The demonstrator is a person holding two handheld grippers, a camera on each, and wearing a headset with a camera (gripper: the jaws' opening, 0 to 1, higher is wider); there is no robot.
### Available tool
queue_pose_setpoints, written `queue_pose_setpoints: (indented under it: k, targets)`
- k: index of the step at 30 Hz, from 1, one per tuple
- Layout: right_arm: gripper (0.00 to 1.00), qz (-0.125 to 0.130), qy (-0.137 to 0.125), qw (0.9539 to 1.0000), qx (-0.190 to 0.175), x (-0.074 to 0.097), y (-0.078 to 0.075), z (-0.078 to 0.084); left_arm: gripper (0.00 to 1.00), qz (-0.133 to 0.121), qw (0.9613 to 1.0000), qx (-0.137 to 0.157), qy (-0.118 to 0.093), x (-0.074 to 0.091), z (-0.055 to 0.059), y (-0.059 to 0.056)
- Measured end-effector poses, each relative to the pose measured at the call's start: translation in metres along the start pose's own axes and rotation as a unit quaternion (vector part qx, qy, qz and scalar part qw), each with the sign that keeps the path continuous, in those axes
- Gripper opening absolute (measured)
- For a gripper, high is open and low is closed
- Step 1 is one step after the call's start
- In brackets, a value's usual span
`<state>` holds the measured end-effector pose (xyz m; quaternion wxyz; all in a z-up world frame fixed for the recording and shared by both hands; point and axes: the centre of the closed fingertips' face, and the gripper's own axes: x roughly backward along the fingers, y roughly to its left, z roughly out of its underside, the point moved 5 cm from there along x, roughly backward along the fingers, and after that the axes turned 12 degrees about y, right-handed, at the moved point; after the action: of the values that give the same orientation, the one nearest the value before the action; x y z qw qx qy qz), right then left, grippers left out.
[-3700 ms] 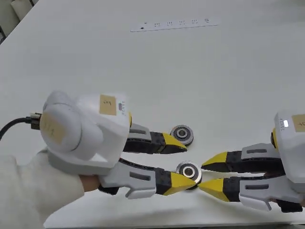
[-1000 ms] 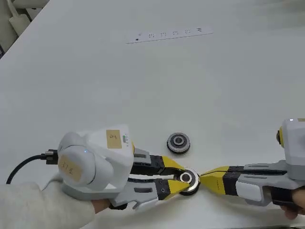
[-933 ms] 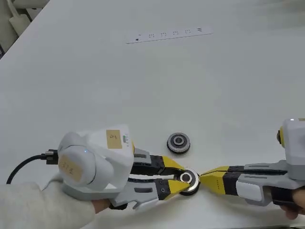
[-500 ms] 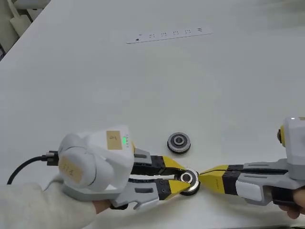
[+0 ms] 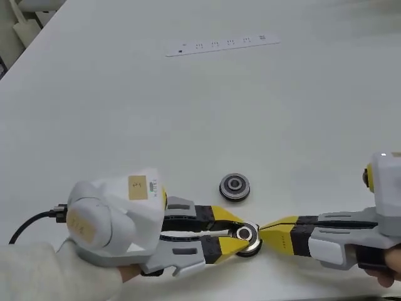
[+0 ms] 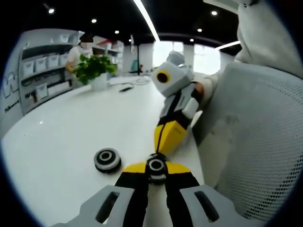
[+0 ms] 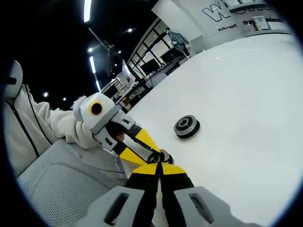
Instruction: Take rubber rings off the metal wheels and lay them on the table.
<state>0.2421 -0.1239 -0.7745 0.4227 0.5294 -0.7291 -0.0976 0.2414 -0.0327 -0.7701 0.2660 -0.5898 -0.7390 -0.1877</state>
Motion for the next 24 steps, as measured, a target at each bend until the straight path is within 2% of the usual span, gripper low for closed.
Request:
queue_pose_setpoints:
  k: [24]
  targets:
    - [0.0, -0.008, -0.004, 0.9999, 0.007, -0.0012, 0.0016, -0.0015, 0.13, 0.001, 1.0, -0.004, -0.002, -0.0005, -0.0004, -0.0006]
